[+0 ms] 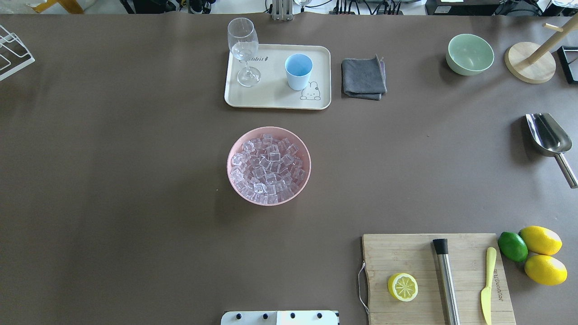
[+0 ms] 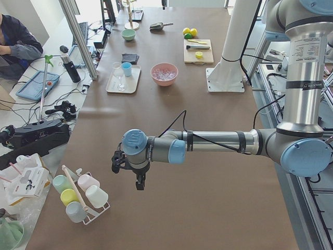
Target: Put ice in cup with scoop
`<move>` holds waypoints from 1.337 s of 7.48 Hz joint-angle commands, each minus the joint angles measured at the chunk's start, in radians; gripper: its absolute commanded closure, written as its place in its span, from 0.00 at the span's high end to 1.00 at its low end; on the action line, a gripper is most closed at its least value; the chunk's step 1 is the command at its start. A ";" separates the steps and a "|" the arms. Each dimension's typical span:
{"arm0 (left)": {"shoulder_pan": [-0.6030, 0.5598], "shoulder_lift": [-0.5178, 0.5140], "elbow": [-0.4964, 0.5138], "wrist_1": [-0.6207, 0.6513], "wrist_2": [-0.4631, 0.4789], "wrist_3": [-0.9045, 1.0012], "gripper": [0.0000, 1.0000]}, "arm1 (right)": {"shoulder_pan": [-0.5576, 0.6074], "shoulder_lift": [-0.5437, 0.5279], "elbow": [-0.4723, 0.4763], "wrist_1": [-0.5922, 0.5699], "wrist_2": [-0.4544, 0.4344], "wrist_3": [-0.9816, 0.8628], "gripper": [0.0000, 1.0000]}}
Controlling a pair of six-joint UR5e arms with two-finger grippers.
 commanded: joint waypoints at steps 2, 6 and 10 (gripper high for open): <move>0.008 0.001 -0.011 -0.002 -0.004 0.004 0.99 | 0.028 -0.021 0.033 -0.003 0.005 0.002 1.00; 0.052 -0.005 -0.012 -0.007 -0.013 0.010 0.99 | 0.028 -0.022 0.036 -0.001 0.004 0.007 1.00; 0.075 -0.008 -0.056 -0.048 -0.016 0.005 0.99 | -0.033 -0.021 0.066 0.002 0.001 0.158 1.00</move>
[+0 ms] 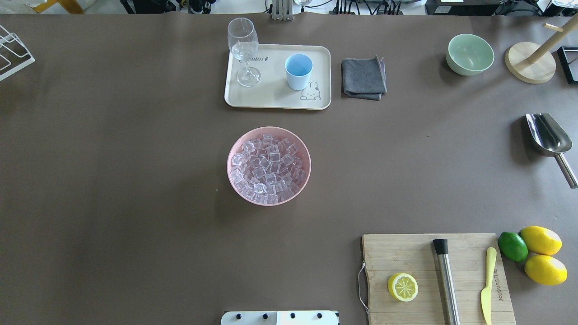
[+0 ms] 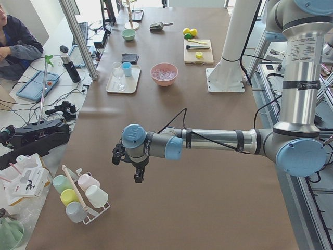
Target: Put ice in cup with scoop
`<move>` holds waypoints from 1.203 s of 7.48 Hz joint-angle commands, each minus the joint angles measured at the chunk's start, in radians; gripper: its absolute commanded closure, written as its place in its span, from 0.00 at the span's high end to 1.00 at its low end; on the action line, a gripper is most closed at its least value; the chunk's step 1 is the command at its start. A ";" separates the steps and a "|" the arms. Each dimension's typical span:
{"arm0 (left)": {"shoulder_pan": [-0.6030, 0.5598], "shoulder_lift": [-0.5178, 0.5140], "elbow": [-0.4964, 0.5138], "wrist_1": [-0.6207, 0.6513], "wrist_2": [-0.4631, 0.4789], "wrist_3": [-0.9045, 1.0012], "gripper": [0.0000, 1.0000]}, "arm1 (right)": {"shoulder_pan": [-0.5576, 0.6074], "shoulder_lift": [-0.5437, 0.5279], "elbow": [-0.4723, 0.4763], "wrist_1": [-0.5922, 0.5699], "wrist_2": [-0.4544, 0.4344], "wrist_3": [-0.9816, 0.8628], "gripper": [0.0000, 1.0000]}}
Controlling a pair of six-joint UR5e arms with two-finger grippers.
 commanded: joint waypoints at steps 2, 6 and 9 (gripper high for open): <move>0.082 0.011 -0.133 -0.005 0.002 -0.013 0.99 | -0.110 -0.031 0.017 0.170 0.003 0.217 0.99; 0.103 0.133 -0.259 -0.007 -0.200 0.013 0.99 | -0.204 -0.113 -0.094 0.464 -0.016 0.279 0.99; 0.150 0.050 -0.253 -0.003 -0.139 0.009 0.99 | -0.239 -0.099 -0.098 0.466 -0.019 0.270 0.99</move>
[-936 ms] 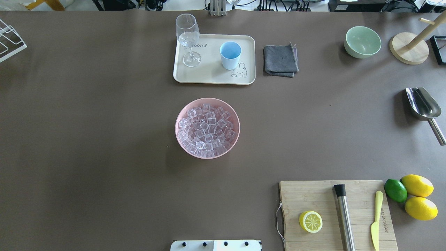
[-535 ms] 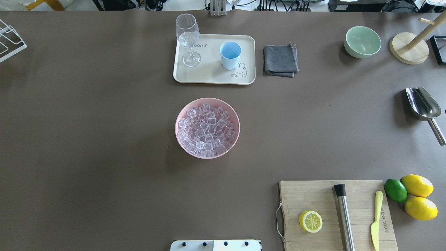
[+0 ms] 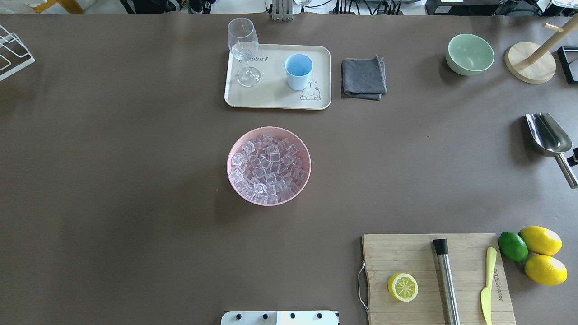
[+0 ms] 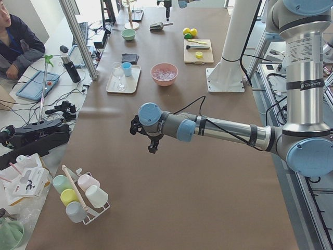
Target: Put ice in cup with scoop
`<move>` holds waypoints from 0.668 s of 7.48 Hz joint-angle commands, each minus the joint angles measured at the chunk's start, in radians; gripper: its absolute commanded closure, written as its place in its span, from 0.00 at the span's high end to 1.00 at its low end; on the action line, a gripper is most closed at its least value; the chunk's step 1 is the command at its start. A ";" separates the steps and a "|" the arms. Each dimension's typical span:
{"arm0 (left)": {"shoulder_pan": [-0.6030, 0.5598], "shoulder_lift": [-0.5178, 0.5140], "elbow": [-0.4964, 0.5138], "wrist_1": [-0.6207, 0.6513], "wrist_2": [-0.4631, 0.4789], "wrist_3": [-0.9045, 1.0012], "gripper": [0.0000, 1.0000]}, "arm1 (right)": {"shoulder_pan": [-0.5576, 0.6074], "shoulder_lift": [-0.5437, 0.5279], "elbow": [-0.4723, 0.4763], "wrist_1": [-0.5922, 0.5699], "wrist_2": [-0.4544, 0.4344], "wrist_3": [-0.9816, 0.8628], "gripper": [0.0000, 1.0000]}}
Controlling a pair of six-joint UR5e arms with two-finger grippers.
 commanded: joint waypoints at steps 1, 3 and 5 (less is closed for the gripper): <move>0.082 -0.094 -0.005 -0.006 0.058 -0.003 0.99 | -0.044 0.007 -0.004 -0.001 -0.024 -0.003 0.99; 0.235 -0.127 -0.045 -0.071 0.057 -0.005 0.99 | -0.070 0.008 -0.033 0.000 -0.048 -0.003 0.99; 0.387 -0.232 -0.029 -0.196 0.071 -0.034 0.99 | -0.095 0.025 -0.048 0.000 -0.062 -0.003 0.99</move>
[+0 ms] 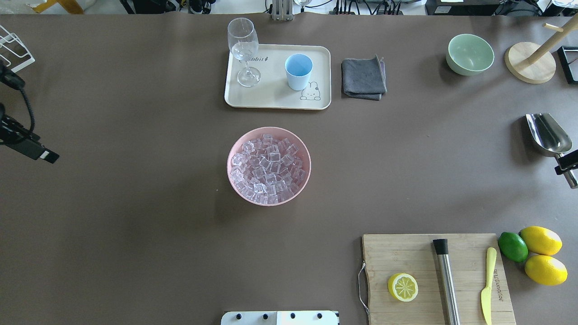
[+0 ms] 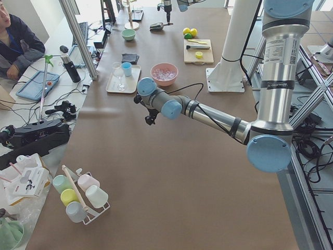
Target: Put ice in cup with scoop
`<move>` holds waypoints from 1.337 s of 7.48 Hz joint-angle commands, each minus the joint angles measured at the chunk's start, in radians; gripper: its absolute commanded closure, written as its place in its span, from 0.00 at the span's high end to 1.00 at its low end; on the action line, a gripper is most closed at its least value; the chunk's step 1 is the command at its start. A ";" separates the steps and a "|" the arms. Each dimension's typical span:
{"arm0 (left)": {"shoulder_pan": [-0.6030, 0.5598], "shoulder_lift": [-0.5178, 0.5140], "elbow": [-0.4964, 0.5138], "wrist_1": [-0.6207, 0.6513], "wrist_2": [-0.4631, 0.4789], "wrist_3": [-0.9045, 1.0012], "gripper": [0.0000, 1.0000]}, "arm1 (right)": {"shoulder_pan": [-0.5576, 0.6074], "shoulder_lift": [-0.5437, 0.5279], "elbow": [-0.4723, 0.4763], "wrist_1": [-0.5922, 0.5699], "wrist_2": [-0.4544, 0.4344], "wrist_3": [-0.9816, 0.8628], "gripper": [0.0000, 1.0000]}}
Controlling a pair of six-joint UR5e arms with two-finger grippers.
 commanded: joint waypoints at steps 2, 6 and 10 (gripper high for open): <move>0.231 -0.110 0.020 -0.301 0.209 -0.100 0.99 | -0.021 0.012 -0.021 0.001 -0.012 -0.002 0.72; 0.385 -0.128 0.168 -0.781 0.383 -0.080 0.99 | -0.021 0.013 -0.019 0.004 -0.010 0.000 0.14; 0.417 -0.254 0.411 -1.018 0.432 0.088 0.99 | -0.018 0.017 0.063 0.001 -0.007 -0.017 0.00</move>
